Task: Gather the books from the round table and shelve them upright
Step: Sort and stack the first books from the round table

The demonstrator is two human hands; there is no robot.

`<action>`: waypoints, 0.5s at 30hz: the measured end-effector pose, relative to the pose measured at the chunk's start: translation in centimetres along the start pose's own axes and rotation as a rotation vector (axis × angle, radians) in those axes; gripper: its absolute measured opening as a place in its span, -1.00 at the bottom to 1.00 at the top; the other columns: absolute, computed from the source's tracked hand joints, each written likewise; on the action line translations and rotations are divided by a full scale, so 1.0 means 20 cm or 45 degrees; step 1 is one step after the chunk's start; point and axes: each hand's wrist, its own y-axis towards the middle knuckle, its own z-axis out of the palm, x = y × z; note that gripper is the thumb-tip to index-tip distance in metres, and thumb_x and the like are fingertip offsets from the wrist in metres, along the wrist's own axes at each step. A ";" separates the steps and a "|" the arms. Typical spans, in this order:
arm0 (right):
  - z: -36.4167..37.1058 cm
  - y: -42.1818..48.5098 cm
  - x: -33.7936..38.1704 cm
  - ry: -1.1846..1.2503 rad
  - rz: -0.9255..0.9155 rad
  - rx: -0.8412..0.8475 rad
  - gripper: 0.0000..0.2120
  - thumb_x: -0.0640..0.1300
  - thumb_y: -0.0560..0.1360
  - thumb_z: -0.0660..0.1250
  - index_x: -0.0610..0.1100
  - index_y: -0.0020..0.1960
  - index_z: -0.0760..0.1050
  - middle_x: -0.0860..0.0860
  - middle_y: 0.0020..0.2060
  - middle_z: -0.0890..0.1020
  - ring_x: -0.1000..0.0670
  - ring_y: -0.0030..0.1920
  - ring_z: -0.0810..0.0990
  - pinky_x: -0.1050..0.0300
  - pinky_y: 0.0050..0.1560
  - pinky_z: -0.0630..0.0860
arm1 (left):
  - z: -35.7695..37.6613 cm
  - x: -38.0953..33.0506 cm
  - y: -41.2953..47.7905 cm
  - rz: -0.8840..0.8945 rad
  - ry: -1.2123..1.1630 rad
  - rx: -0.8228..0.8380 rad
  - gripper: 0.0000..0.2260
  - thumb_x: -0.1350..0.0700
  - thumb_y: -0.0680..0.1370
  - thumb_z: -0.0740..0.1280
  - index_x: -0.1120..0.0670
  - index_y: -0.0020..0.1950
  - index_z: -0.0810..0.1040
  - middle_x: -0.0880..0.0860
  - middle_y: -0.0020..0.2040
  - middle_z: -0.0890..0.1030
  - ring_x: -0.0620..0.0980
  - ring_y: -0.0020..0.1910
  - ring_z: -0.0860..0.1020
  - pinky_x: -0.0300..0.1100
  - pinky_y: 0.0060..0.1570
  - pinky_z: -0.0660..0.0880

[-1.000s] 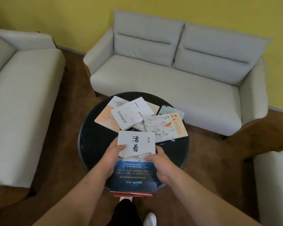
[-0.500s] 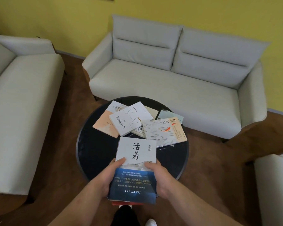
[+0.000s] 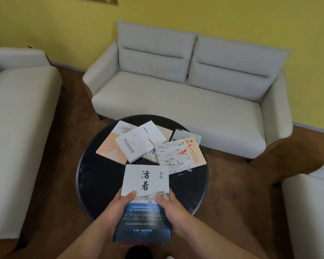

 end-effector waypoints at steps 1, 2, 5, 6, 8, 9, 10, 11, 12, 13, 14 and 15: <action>0.01 0.00 0.00 0.089 0.031 0.001 -0.66 -0.03 0.66 0.25 0.19 0.40 0.35 0.04 0.10 0.69 -0.03 0.05 0.70 0.04 -0.07 0.64 | 0.00 0.00 0.00 -0.014 -0.039 0.006 -0.66 0.08 0.60 0.36 -0.05 0.37 0.45 0.22 0.06 0.72 0.24 -0.11 0.72 0.09 -0.16 0.64; 0.01 -0.01 0.00 0.184 0.057 0.008 -0.67 -0.05 0.66 0.25 0.19 0.39 0.38 0.00 0.06 0.72 -0.06 0.01 0.72 0.01 -0.11 0.65 | 0.00 0.00 0.00 -0.020 -0.077 0.013 -0.65 0.08 0.60 0.36 -0.06 0.38 0.44 0.23 0.07 0.72 0.25 -0.11 0.71 0.09 -0.18 0.64; 0.02 0.00 -0.01 0.355 0.096 0.050 -0.70 -0.08 0.65 0.26 0.15 0.36 0.46 -0.07 -0.01 0.76 -0.13 -0.08 0.76 -0.03 -0.17 0.67 | -0.02 0.01 0.02 -0.044 -0.122 0.030 -0.62 0.08 0.58 0.37 -0.08 0.38 0.43 0.26 0.07 0.71 0.28 -0.12 0.70 0.13 -0.17 0.65; 0.01 0.01 -0.02 0.360 0.095 0.063 -0.68 -0.09 0.65 0.28 0.14 0.37 0.45 -0.07 -0.02 0.76 -0.13 -0.09 0.76 -0.03 -0.18 0.67 | -0.03 0.01 0.02 -0.050 -0.127 0.038 -0.62 0.08 0.58 0.37 -0.08 0.39 0.43 0.26 0.08 0.71 0.28 -0.12 0.70 0.14 -0.17 0.64; 0.00 0.01 -0.03 0.275 0.080 0.071 -0.62 -0.10 0.63 0.30 0.14 0.41 0.40 -0.04 0.02 0.75 -0.08 -0.07 0.75 0.02 -0.20 0.66 | -0.03 0.01 0.02 -0.052 -0.120 0.041 -0.61 0.08 0.58 0.37 -0.08 0.40 0.42 0.26 0.09 0.70 0.28 -0.11 0.70 0.13 -0.17 0.64; -0.02 0.01 -0.03 0.192 0.071 0.074 -0.58 -0.09 0.63 0.31 0.16 0.43 0.35 0.00 0.07 0.72 -0.05 -0.02 0.73 0.06 -0.19 0.65 | -0.03 0.01 0.02 -0.046 -0.096 0.038 -0.61 0.08 0.59 0.36 -0.09 0.40 0.41 0.25 0.09 0.70 0.28 -0.11 0.70 0.12 -0.18 0.64; -0.03 0.01 -0.03 0.092 0.055 0.094 -0.55 -0.07 0.63 0.31 0.18 0.46 0.29 0.05 0.12 0.69 -0.01 0.03 0.70 0.12 -0.17 0.62 | -0.02 0.00 0.02 -0.028 -0.064 0.043 -0.62 0.08 0.59 0.36 -0.08 0.40 0.40 0.24 0.09 0.71 0.27 -0.10 0.71 0.11 -0.17 0.64; -0.05 0.01 -0.01 -0.009 0.031 0.115 -0.52 -0.03 0.63 0.31 0.18 0.48 0.24 0.09 0.16 0.65 0.04 0.08 0.67 0.18 -0.14 0.58 | -0.02 -0.01 0.01 -0.009 -0.025 0.042 -0.62 0.08 0.60 0.35 -0.07 0.40 0.40 0.22 0.08 0.72 0.26 -0.08 0.71 0.12 -0.15 0.64; -0.06 0.02 0.00 -0.104 0.005 0.133 -0.48 0.00 0.62 0.32 0.16 0.51 0.20 0.13 0.18 0.63 0.08 0.11 0.64 0.23 -0.10 0.55 | -0.03 -0.01 0.02 0.005 0.009 0.036 -0.62 0.08 0.60 0.35 -0.06 0.40 0.40 0.21 0.07 0.72 0.26 -0.06 0.72 0.14 -0.11 0.64; -0.08 0.03 0.01 -0.172 -0.016 0.148 -0.44 0.01 0.61 0.33 0.15 0.52 0.17 0.18 0.18 0.61 0.13 0.11 0.62 0.29 -0.09 0.53 | -0.04 -0.02 0.02 0.008 0.045 0.026 -0.61 0.07 0.60 0.36 -0.05 0.40 0.39 0.19 0.07 0.72 0.26 -0.03 0.71 0.18 -0.04 0.64; -0.09 0.03 0.02 -0.221 -0.038 0.168 -0.42 0.01 0.60 0.34 0.15 0.53 0.15 0.21 0.17 0.59 0.16 0.10 0.62 0.34 -0.11 0.53 | -0.05 -0.03 0.01 0.007 0.070 0.022 -0.61 0.06 0.59 0.37 -0.05 0.40 0.39 0.18 0.08 0.72 0.27 0.00 0.71 0.24 0.05 0.61; -0.09 0.02 0.03 -0.251 -0.059 0.190 -0.40 0.01 0.60 0.34 0.16 0.53 0.13 0.24 0.16 0.58 0.18 0.08 0.62 0.36 -0.14 0.53 | -0.06 -0.03 0.01 0.001 0.091 0.023 -0.60 0.04 0.58 0.39 -0.06 0.39 0.40 0.17 0.09 0.72 0.28 0.02 0.70 0.29 0.11 0.58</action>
